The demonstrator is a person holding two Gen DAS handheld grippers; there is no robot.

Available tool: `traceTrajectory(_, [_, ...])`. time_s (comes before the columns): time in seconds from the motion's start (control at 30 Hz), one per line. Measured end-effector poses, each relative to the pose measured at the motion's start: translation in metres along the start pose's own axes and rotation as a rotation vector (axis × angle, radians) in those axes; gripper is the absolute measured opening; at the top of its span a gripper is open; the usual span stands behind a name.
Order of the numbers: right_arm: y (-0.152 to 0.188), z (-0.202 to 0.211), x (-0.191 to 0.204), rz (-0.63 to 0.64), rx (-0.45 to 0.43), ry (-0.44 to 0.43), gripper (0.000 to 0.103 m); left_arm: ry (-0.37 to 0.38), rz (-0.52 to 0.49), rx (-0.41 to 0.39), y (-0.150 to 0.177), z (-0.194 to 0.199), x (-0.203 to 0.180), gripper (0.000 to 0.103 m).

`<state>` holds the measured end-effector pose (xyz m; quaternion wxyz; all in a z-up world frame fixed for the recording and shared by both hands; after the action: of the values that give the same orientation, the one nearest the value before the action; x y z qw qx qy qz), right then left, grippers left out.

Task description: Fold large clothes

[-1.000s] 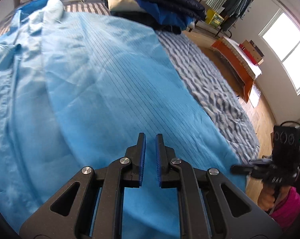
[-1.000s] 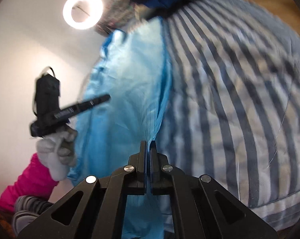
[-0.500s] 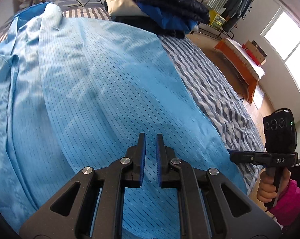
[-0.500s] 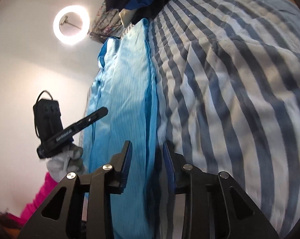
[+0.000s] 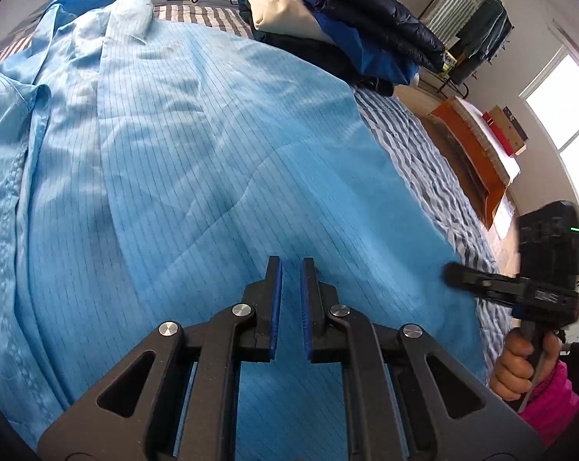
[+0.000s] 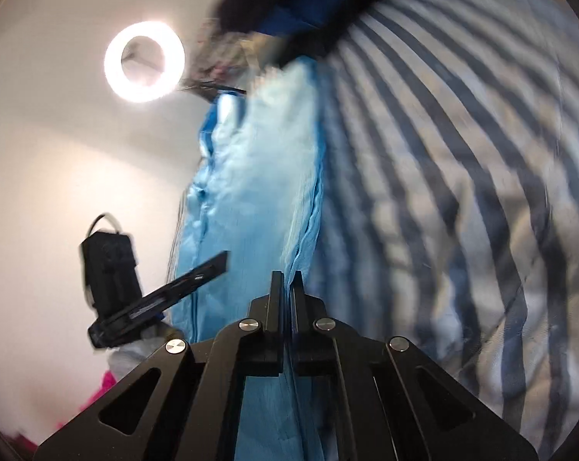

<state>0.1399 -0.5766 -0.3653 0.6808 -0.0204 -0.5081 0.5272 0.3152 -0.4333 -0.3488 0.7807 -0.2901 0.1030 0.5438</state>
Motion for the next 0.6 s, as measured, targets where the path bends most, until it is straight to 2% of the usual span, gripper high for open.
traceTrajectory(0.03, [-0.004, 0.009, 0.015, 0.063, -0.014, 0.053, 0.001, 0.009, 0.004, 0.007, 0.002, -0.003, -0.001, 0.007])
traceTrajectory(0.1, [-0.004, 0.022, 0.035, 0.160, -0.031, 0.105, 0.001, -0.003, -0.008, 0.029, 0.007, -0.014, -0.003, 0.007])
traceTrajectory(0.17, [-0.002, 0.017, 0.043, 0.210, 0.000, 0.182, 0.001, -0.038, -0.052, 0.016, 0.014, -0.022, -0.006, 0.008])
traceTrajectory(0.27, [0.002, 0.003, 0.038, 0.184, 0.064, 0.225, 0.001, -0.040, -0.059, 0.037, 0.013, -0.017, -0.007, 0.008])
traceTrajectory(0.43, [-0.005, 0.003, 0.057, 0.213, 0.042, 0.236, 0.001, 0.043, -0.022, -0.022, 0.009, 0.040, 0.000, 0.008])
traceTrajectory(0.6, [-0.014, -0.001, 0.093, 0.279, 0.036, 0.242, 0.001, 0.104, 0.034, -0.100, 0.016, 0.112, 0.026, 0.008])
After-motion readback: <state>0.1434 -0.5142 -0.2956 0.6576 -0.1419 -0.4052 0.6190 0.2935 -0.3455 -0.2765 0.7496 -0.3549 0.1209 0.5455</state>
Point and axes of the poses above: each gripper's, at about its wrist camera, not at the fingertips, and z roughly against the way its jaws point, x to its left, y to its underside, the point moved 3 cm from there along -z, roughly the way its jaws point, and after that the axes turned 15 degrees about z, right-handed, at the moved point
